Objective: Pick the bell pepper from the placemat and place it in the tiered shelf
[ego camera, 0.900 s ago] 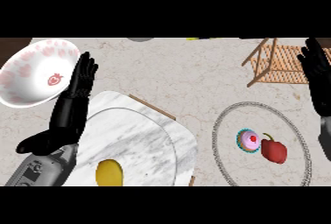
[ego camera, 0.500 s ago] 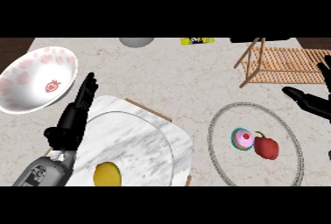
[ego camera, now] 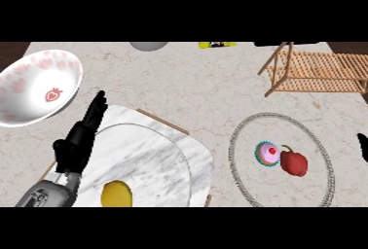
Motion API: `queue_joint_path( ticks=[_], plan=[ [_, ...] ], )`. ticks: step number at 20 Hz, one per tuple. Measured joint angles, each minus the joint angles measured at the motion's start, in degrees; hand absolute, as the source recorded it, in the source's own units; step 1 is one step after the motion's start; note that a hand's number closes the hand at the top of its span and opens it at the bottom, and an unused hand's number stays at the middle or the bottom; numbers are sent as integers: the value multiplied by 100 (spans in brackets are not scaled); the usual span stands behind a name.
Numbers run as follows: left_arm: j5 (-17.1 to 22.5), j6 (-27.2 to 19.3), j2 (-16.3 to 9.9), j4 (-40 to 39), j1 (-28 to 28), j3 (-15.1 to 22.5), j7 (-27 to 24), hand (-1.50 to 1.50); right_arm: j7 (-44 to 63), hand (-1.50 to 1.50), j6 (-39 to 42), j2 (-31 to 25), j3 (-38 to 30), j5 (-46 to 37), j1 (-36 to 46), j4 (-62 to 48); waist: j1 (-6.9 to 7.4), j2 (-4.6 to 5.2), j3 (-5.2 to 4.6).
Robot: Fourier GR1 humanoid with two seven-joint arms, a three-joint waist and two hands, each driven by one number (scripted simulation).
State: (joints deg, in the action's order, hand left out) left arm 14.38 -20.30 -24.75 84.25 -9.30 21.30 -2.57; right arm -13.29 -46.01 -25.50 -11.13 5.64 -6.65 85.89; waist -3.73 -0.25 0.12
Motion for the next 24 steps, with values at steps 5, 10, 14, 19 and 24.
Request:
queue_joint_path(
  ticks=[5, 10, 14, 19, 24],
  plan=[
    [-87, 118, 75, 7, -33, 41, 93, 0, -924, -150, 502, 488, -71, 336, -975, 788, 159, -2, -7],
    [-87, 309, 130, -173, -197, -45, 65, 0, -193, -150, 738, 44, 455, -262, -1756, 1442, 261, 21, -20],
    [-193, 307, 229, -157, -229, 11, 137, 0, 981, -150, 687, -423, 808, -983, -2246, 2313, 313, 30, -28],
    [-257, 354, 304, -248, -361, 9, 151, 0, 2696, -150, 912, -1075, 1167, -1978, -2600, 3156, 389, 65, -48],
    [-324, 359, 397, -315, -316, 52, 39, 0, 4354, -150, 1688, -1827, 1362, -2770, -2821, 3701, 458, 85, -59]
  ],
)
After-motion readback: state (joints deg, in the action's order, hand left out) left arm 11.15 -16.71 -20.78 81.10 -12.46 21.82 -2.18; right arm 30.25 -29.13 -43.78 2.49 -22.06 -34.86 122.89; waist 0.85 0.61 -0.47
